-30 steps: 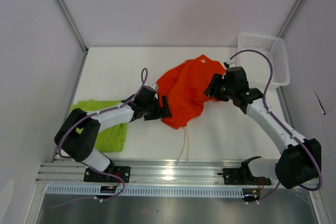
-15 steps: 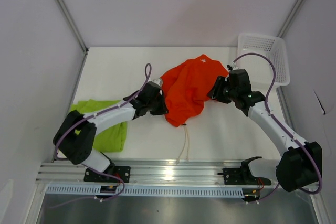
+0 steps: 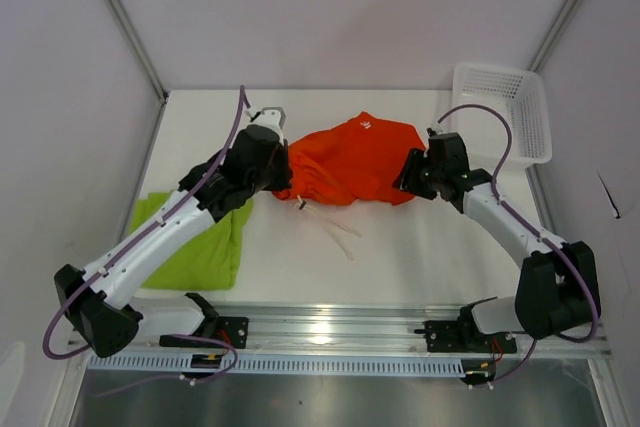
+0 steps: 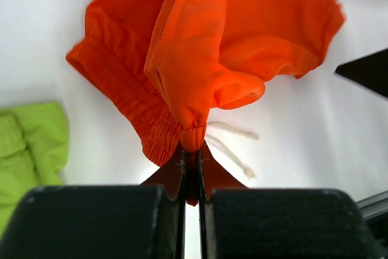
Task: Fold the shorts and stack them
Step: Flatten the shorts out
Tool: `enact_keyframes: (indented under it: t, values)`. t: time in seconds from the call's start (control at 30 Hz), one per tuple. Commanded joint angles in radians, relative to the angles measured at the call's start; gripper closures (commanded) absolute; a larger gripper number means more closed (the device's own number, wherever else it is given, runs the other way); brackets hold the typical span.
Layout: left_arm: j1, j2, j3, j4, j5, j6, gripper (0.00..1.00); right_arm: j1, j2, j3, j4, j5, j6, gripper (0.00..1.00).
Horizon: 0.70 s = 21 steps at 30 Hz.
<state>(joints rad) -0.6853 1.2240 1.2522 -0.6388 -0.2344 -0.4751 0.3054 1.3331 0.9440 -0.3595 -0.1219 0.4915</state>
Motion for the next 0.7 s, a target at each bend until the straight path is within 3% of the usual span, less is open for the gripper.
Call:
enact_keyframes:
  t: [0.0,0.27,0.43,0.67]
  values:
    - [-0.008,-0.012,-0.034,-0.105,-0.034,0.030,1.00,-0.002,0.073,0.082,0.048,-0.015,-0.028,0.50]
    - [-0.175,-0.130,-0.319,-0.025,-0.057,-0.023,1.00,-0.015,0.337,0.294,0.016,0.041,-0.067,0.46]
    - [-0.344,-0.175,-0.519,0.115,-0.089,-0.143,1.00,-0.038,0.538,0.556,-0.042,-0.004,-0.031,0.39]
    - [-0.555,-0.066,-0.637,0.289,-0.186,-0.212,1.00,0.009,0.718,0.751,-0.047,-0.042,-0.039,0.32]
